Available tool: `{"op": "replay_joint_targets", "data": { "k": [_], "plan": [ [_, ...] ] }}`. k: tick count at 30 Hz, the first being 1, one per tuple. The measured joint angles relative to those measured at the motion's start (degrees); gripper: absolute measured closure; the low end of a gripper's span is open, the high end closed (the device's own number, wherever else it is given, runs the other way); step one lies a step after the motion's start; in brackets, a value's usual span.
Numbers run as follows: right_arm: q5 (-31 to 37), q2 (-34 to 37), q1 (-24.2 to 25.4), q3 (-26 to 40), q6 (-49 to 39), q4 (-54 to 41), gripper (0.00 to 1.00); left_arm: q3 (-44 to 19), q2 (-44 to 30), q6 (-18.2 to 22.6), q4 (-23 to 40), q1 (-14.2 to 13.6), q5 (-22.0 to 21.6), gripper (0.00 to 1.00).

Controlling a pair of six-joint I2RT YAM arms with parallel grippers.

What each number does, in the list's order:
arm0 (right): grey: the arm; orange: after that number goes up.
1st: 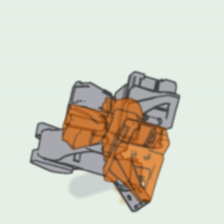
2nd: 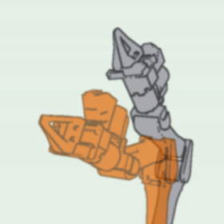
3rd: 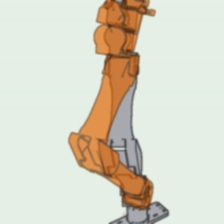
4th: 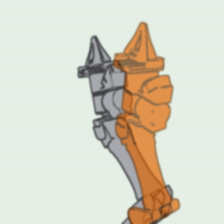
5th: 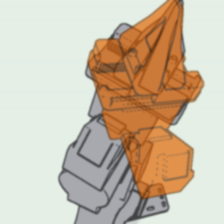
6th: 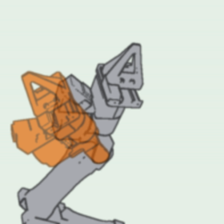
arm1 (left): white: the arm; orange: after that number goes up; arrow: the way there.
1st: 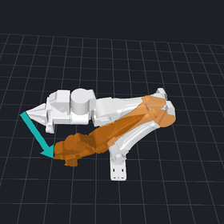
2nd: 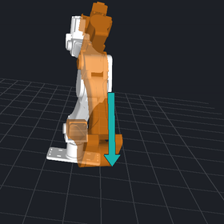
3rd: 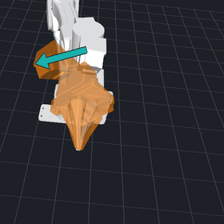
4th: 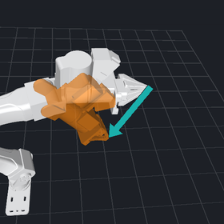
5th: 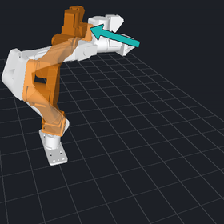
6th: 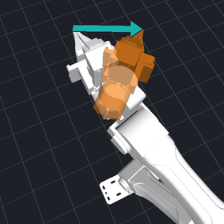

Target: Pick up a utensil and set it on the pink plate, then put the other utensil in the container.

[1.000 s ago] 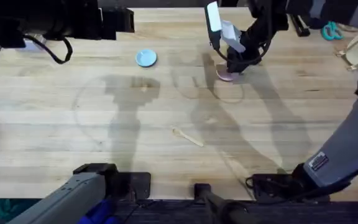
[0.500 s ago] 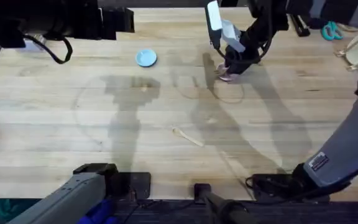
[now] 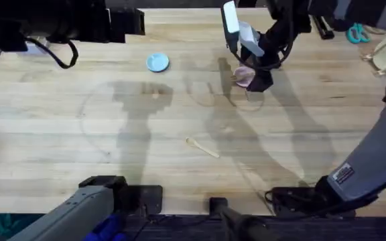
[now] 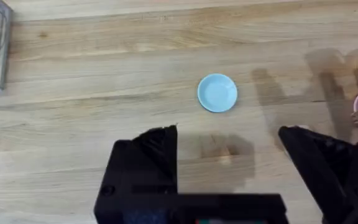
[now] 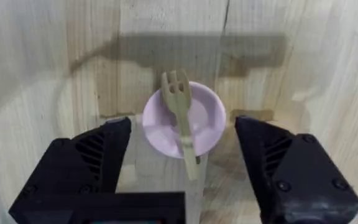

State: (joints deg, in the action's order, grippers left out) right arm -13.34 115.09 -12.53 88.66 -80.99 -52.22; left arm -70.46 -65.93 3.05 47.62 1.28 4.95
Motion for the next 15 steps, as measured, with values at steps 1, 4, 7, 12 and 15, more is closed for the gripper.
{"op": "replay_joint_targets", "data": {
  "k": [1, 4, 7, 12, 15],
  "plan": [
    [0.0, 0.0, 0.0, 0.0, 0.0, -0.47, 0.005, 0.0, 0.0, 0.0, 0.0, 0.0, 0.0, 0.008],
    [0.0, 0.0, 0.0, 0.0, 0.02, -2.45, 0.006, 0.0, 0.0, 0.0, 0.0, 0.0, 0.0, 0.008],
    [0.02, -0.02, 0.0, 0.51, 0.02, -5.41, 0.006, 0.0, 0.0, -0.02, 0.0, 0.0, 0.0, 0.008],
    [0.0, 0.0, 0.0, 4.21, 0.0, -10.73, 0.005, 0.0, 0.0, -0.02, 0.0, 0.0, 0.0, 0.008],
    [0.0, -0.09, 0.0, 7.28, 0.01, -13.25, 0.005, 0.0, 0.0, 0.0, 0.0, 0.0, 0.0, 0.008]
  ]
}}
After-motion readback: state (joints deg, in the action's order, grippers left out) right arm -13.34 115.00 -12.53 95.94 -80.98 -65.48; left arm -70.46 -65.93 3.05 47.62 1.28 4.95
